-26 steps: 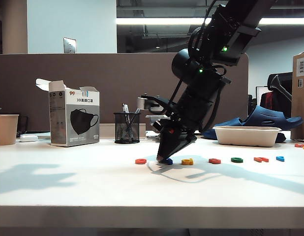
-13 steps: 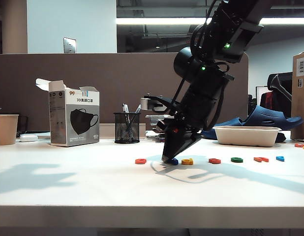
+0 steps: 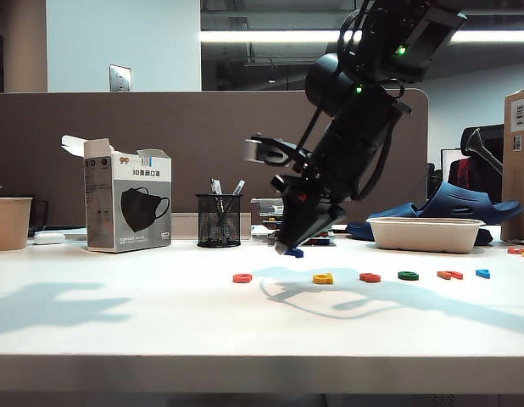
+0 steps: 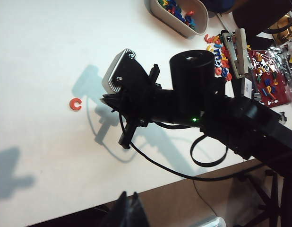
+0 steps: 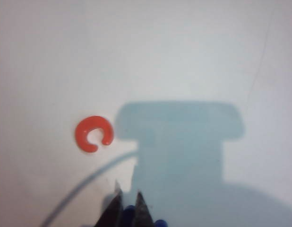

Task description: Select the appropriate letters from the row of letter magnets placed on the table to arrange into the word "yes".

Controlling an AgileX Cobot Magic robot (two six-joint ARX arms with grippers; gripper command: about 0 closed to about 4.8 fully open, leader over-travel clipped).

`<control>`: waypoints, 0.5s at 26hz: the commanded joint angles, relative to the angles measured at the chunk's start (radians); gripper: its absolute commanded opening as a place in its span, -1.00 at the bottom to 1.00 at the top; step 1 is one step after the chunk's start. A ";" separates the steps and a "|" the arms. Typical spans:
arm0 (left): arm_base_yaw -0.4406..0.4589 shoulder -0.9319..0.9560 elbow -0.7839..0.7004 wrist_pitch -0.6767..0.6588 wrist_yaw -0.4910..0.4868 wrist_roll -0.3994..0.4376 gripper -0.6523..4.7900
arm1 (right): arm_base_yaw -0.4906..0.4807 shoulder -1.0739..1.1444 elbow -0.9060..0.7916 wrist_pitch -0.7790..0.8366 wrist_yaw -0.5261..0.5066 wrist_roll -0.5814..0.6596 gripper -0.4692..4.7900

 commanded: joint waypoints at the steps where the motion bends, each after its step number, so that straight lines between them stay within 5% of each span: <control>1: -0.002 -0.004 0.003 0.013 -0.002 0.004 -0.78 | 0.012 -0.024 0.002 -0.008 -0.005 0.032 -0.83; 13: -0.002 -0.004 0.003 0.013 -0.002 0.004 -0.78 | 0.037 -0.066 0.002 -0.163 0.021 0.262 -0.83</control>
